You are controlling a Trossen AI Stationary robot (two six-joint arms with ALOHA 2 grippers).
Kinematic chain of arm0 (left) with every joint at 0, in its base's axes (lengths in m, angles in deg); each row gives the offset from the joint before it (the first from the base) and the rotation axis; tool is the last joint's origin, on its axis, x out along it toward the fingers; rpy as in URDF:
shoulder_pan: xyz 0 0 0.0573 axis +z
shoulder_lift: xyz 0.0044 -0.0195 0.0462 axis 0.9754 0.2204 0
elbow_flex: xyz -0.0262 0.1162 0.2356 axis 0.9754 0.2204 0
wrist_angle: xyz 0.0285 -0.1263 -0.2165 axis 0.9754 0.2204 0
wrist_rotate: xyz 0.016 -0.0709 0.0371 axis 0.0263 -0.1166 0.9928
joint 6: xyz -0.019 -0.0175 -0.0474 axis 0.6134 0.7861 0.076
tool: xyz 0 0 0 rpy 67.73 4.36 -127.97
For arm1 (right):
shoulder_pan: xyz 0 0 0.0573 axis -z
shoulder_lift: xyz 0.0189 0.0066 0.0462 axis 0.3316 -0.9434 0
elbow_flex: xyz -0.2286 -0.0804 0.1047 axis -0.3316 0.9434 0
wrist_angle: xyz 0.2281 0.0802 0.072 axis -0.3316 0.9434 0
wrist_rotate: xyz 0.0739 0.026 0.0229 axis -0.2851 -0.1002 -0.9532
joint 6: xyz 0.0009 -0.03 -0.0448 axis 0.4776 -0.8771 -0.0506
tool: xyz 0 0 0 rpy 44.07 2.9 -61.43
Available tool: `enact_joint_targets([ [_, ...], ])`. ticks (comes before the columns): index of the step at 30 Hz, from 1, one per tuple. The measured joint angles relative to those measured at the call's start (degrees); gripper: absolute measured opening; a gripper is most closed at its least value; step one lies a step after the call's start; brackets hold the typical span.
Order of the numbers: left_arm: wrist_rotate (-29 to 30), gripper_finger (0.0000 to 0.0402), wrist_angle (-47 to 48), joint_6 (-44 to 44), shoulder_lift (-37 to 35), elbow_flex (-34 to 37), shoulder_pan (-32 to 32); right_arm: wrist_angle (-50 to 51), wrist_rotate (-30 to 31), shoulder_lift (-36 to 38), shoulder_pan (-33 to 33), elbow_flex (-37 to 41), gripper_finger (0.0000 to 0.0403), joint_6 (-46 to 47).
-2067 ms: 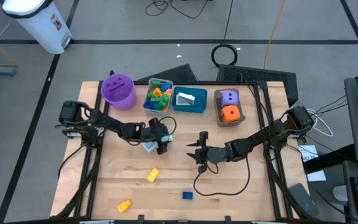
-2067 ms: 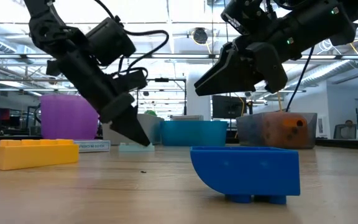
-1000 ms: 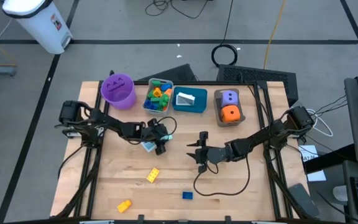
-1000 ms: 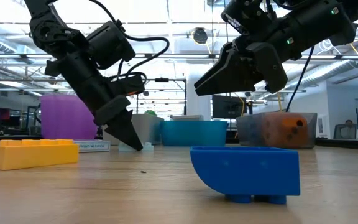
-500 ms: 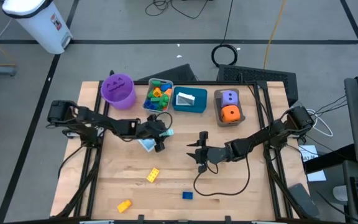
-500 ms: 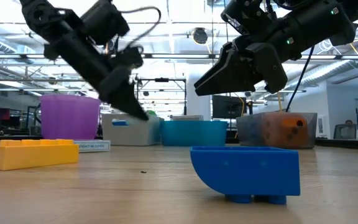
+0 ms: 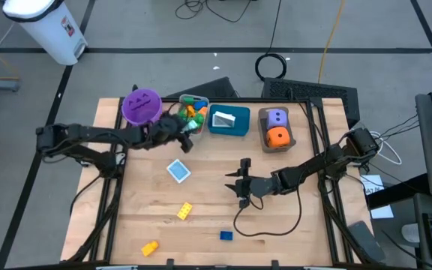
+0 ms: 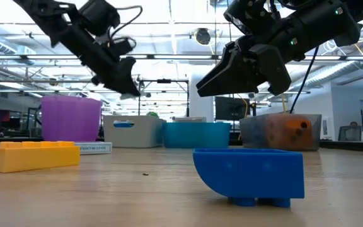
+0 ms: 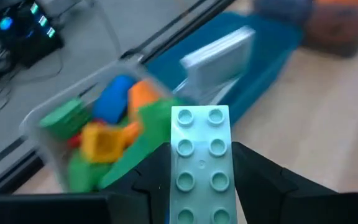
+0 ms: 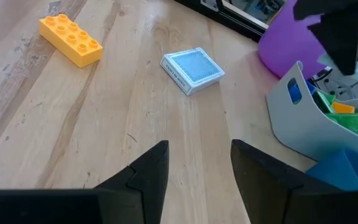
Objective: Pick & Place Toys
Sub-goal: Put the light green game piece into the gray bin, then put the dark blue game piece into the gray bin
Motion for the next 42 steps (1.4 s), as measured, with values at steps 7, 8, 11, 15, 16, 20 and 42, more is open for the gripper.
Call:
enact_joint_targets([
  [7,-1.75,0.015,3.14,1.16,1.45,0.03,6.7,0.22,0.08,0.0,0.84,0.0,0.0165,-0.17],
  [8,-2.2,0.0155,3.12,1.2,1.41,-0.03,7.32,0.23,0.1,0.0,0.87,0.0,0.0165,-0.2],
  [11,-4.53,0.0177,3.57,1.66,1.44,-0.03,8.66,0.24,0.1,0.0,0.88,0.0,0.0166,-0.36],
  [15,-5.97,0.0204,3.51,2.47,1.44,-0.03,9.51,0.26,0.08,0.0,0.88,0.0,0.0166,-1.68],
  [16,-6.02,0.0209,3.49,2.48,1.44,-0.03,9.55,0.25,0.09,0.0,0.88,0.0,0.0165,-1.68],
  [20,-6.02,0.0225,3.48,2.53,1.44,-0.03,9.5,0.26,0.08,0.0,0.88,0.0,0.0166,-1.64],
  [42,-22.12,0.0243,-26.74,5.1,1.72,-0.03,-0.86,-0.22,-0.29,0.0,0.88,0.0,0.0167,-1.51],
])
